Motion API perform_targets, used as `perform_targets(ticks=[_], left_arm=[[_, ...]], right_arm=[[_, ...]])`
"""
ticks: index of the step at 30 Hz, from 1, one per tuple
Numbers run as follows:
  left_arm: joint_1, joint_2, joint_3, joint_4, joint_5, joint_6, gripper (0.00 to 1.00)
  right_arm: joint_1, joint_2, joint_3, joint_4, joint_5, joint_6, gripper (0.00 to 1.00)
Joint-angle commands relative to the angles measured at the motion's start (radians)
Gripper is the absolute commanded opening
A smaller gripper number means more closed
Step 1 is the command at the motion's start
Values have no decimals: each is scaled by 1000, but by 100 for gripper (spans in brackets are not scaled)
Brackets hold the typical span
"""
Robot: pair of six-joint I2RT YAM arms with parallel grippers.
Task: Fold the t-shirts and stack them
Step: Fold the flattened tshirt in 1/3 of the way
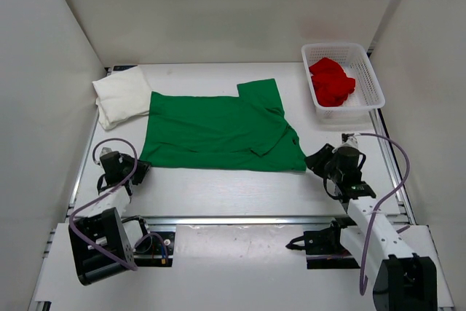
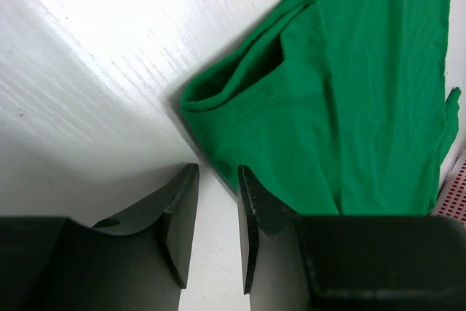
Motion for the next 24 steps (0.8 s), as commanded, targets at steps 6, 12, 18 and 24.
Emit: perform_targets(ticks=[6,12,18,24], left_arm=[[-10,78,15,55,8,9,37],[-30,146,16,105,5,-10,39],[-57,200,42,148,2,-36,32],[-68,239,76,151,-17,-16,5]], right_arm=[[110,-81,-78,-61,122,3,29],[45,25,-84,18,55,-14,31],[-20,171,-75,152,36,-29,31],[-49,283,-28,209,10,-35,6]])
